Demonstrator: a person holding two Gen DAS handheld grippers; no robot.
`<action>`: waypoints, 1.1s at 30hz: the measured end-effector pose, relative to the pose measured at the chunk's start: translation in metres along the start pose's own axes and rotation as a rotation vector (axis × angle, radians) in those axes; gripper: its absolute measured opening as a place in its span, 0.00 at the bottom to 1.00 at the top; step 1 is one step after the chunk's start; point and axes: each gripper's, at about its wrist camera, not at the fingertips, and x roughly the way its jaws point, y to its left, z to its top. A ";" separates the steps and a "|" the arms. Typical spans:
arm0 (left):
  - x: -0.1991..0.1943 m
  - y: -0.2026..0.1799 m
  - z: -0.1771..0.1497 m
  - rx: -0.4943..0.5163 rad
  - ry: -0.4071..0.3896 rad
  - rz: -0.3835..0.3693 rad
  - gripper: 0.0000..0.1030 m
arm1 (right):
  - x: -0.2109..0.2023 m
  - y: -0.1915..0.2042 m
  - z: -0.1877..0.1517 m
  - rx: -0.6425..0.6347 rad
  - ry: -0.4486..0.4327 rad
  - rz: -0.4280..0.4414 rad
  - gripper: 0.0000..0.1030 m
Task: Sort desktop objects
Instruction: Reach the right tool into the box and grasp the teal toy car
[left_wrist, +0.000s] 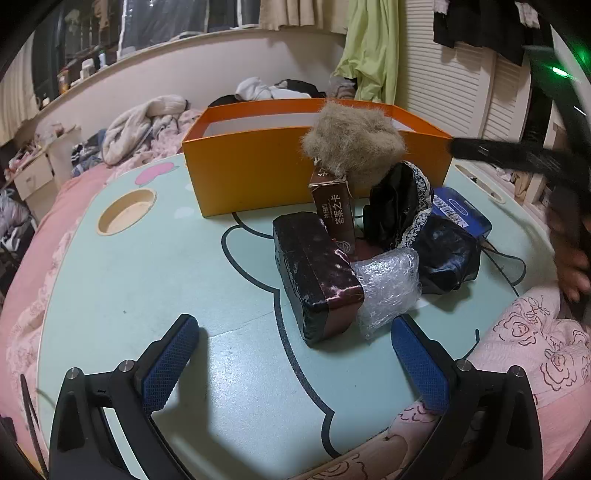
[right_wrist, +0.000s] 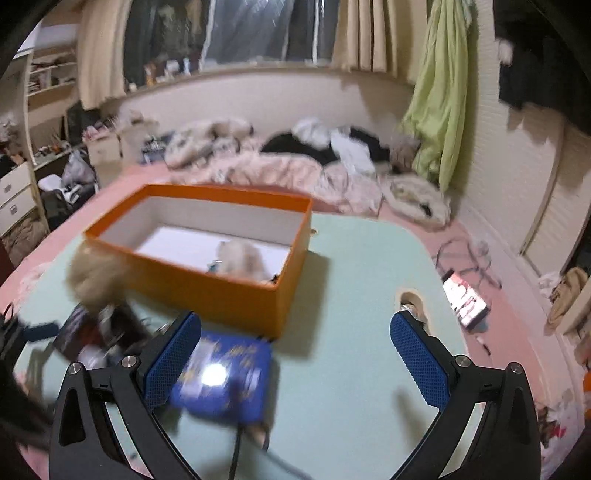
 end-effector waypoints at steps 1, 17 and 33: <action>-0.001 0.001 0.000 0.000 0.000 0.000 1.00 | 0.006 -0.005 0.006 0.021 0.012 0.001 0.99; 0.003 0.004 -0.004 0.002 0.000 -0.002 1.00 | 0.019 0.010 0.088 0.099 0.392 0.497 0.45; 0.001 0.007 -0.005 0.005 -0.007 -0.006 1.00 | 0.101 0.038 0.087 -0.009 0.727 0.220 0.47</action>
